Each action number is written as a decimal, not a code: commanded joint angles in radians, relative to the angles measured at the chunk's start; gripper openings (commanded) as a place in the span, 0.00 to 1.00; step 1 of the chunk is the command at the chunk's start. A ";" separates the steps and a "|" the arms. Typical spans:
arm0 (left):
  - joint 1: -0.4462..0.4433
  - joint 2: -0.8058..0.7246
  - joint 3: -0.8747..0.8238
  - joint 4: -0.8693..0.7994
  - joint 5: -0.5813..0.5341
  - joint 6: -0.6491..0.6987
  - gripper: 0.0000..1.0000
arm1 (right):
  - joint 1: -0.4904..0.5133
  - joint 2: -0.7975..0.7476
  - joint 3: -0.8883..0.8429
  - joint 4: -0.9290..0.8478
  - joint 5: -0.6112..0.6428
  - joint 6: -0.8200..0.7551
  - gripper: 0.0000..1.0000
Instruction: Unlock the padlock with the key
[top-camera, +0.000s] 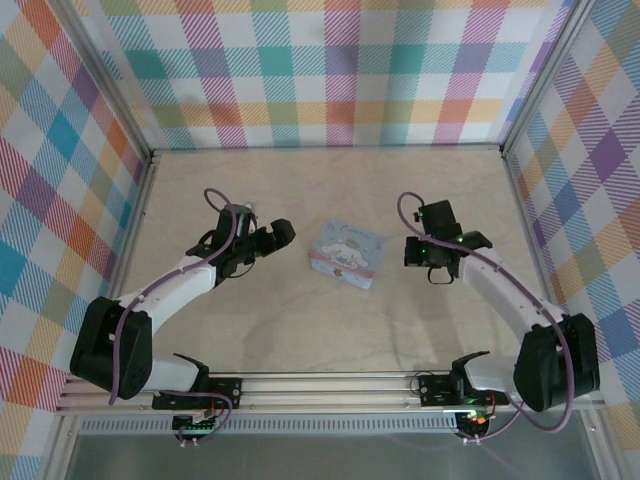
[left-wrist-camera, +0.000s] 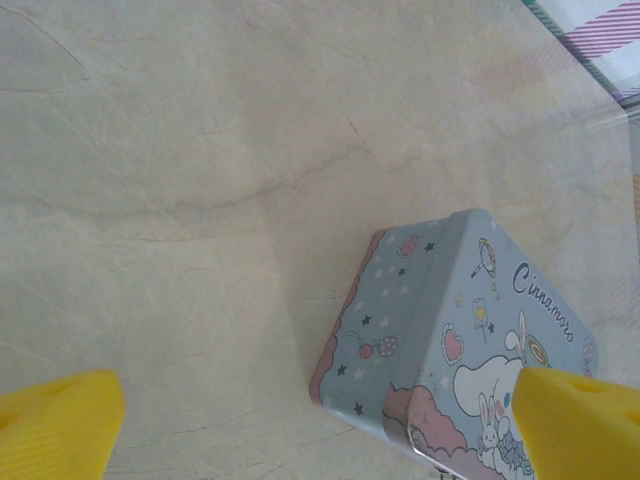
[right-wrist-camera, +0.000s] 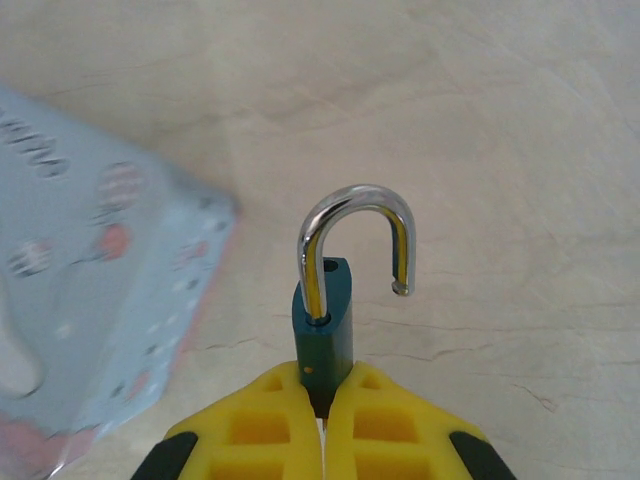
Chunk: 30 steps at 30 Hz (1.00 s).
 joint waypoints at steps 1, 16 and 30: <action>0.009 -0.028 -0.020 -0.025 -0.014 0.003 1.00 | -0.051 0.058 -0.017 0.031 -0.035 0.070 0.00; 0.009 -0.043 -0.042 -0.032 -0.024 -0.007 1.00 | -0.144 0.290 -0.021 0.170 -0.173 0.127 0.04; 0.009 -0.075 -0.040 -0.056 -0.041 0.000 1.00 | -0.172 0.270 -0.022 0.148 -0.136 0.148 0.36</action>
